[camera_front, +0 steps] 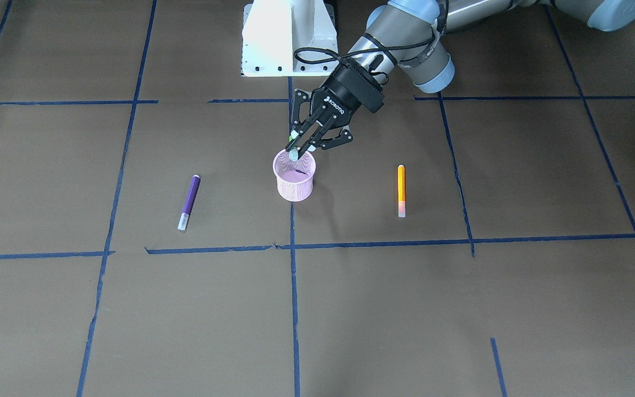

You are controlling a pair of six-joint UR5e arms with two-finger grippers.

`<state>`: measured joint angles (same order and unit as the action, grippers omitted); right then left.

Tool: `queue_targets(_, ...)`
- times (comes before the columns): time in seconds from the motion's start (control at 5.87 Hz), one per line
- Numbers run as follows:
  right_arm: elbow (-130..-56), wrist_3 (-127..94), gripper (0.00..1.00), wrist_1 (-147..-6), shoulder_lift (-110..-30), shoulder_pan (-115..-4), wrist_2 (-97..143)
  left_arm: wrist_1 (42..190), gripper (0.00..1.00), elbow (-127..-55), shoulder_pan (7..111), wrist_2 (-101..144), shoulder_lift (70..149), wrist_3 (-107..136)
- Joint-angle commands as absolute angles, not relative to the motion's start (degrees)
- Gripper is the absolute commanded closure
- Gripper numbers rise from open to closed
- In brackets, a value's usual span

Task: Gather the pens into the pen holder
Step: 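Lift the green marker with the left gripper and carry it over the pink cup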

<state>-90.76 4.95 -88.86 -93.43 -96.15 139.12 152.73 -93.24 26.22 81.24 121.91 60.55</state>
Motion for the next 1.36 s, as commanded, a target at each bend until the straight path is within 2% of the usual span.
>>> queue_targets(0.0,-90.9,5.0,0.0,-88.9,-93.4,-96.2,139.0,159.2,1.0,-86.8,27.7,79.5,123.6,60.4)
queue_targets(0.85,-91.0,4.9,0.0,-88.9,-93.4,-96.2,139.1,161.0,1.0,-83.8,26.6,79.4,123.2,60.4)
queue_targets(1.02,-90.9,4.9,0.0,-88.9,-93.4,-96.2,139.1,161.0,0.73,-83.9,26.5,79.4,123.5,60.8)
queue_targets(1.19,-91.1,4.9,0.0,-88.9,-93.5,-96.2,139.2,160.9,0.01,-84.8,26.5,79.5,123.7,61.6)
